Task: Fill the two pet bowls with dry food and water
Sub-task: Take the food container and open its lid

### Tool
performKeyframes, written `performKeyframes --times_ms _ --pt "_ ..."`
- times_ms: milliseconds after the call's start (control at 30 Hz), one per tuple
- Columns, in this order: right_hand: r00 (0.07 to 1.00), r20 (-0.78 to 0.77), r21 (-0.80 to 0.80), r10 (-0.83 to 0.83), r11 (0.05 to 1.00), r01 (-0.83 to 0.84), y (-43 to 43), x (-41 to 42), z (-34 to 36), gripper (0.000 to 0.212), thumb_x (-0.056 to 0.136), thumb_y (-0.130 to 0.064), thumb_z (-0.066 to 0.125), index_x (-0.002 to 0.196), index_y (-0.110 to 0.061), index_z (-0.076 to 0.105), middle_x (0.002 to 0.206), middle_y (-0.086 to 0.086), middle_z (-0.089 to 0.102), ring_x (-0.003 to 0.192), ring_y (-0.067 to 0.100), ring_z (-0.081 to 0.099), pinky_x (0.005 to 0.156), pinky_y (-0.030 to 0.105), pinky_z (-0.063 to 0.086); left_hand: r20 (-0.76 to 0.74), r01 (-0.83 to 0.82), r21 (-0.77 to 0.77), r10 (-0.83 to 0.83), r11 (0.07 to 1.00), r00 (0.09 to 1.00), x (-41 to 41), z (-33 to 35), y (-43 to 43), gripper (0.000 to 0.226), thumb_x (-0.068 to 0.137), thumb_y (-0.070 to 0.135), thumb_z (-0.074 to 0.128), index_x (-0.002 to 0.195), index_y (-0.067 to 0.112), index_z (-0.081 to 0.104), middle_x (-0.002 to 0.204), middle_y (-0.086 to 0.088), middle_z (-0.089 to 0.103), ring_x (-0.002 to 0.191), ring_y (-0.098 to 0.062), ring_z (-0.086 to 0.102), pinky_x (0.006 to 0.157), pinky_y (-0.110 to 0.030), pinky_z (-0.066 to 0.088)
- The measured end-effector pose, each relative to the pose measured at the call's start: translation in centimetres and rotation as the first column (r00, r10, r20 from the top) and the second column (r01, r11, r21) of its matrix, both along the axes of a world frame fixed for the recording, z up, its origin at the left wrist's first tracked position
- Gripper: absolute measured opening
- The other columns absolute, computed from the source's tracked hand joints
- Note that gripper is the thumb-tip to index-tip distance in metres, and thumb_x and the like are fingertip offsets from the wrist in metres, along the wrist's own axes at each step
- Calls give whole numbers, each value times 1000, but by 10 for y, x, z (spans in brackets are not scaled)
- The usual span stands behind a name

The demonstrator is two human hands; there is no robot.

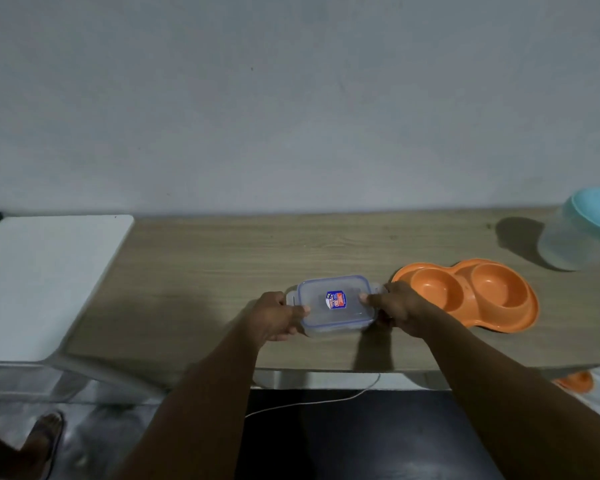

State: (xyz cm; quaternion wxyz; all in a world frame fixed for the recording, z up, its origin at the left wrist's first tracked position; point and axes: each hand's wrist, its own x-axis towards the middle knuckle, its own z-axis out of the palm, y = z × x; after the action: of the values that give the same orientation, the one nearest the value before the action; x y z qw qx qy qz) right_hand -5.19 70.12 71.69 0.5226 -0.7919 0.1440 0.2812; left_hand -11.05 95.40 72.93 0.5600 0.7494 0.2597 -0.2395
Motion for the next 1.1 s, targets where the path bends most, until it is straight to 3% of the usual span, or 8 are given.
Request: performKeyframes --times_ms 133,267,400,500,600,733,900,1100 --pt "998 41 -60 55 997 -52 3 0 16 36 85 -20 77 104 4 59 84 24 63 67 37 62 62 46 57 -170 193 22 -187 981 968 4 9 1 34 82 38 76 96 11 62 87 -6 70 78 -19 69 79 -33 54" --pt "949 281 -359 146 932 -37 23 14 33 14 83 -14 73 94 -12 64 98 15 71 86 34 67 72 44 59 -357 457 55 -410 888 839 6 12 -4 52 71 62 76 89 15 62 85 0 65 79 -19 68 77 -31 46" --pt "910 414 -283 28 954 100 44 7 31 38 87 -18 69 123 -8 61 117 16 67 107 32 63 91 37 49 -203 314 152 -281 937 938 12 14 -6 80 51 80 73 94 13 66 85 -5 71 70 -19 63 63 -27 48" --pt "899 430 -235 -84 951 202 49 -13 19 52 87 -19 67 134 -4 51 128 20 58 115 34 58 95 35 46 -12 153 151 -153 977 988 20 9 -7 51 76 64 68 92 16 64 82 -6 64 69 -20 58 64 -30 47" --pt "945 191 -62 -264 958 280 49 -34 0 30 90 -28 67 104 -3 59 103 17 65 95 29 62 81 41 52 32 115 107 -119 988 992 26 2 -12 21 88 37 67 89 16 66 81 -8 61 67 -21 55 63 -30 47" --pt "935 54 35 -351 936 350 42 -41 -4 44 89 -44 70 70 -5 61 68 13 59 65 27 54 61 36 42 -133 123 -20 -124 992 983 20 2 -15 25 86 31 70 95 8 65 77 -9 61 64 -18 56 61 -28 49" --pt "988 -2 -8 -157 988 157 25 -35 14 42 91 -43 67 90 -2 66 81 17 71 66 30 66 56 35 51 -279 106 -230 -170 968 945 -2 -6 -20 25 85 31 72 84 13 55 65 -1 54 60 -13 50 58 -26 46" --pt "986 46 -2 -161 987 161 20 -35 24 38 93 -36 67 107 -2 57 86 10 66 68 24 64 49 27 48 -88 120 -174 -137 977 987 -4 -6 -23 29 83 29 76 106 14 67 76 -5 67 60 -14 56 60 -28 47"
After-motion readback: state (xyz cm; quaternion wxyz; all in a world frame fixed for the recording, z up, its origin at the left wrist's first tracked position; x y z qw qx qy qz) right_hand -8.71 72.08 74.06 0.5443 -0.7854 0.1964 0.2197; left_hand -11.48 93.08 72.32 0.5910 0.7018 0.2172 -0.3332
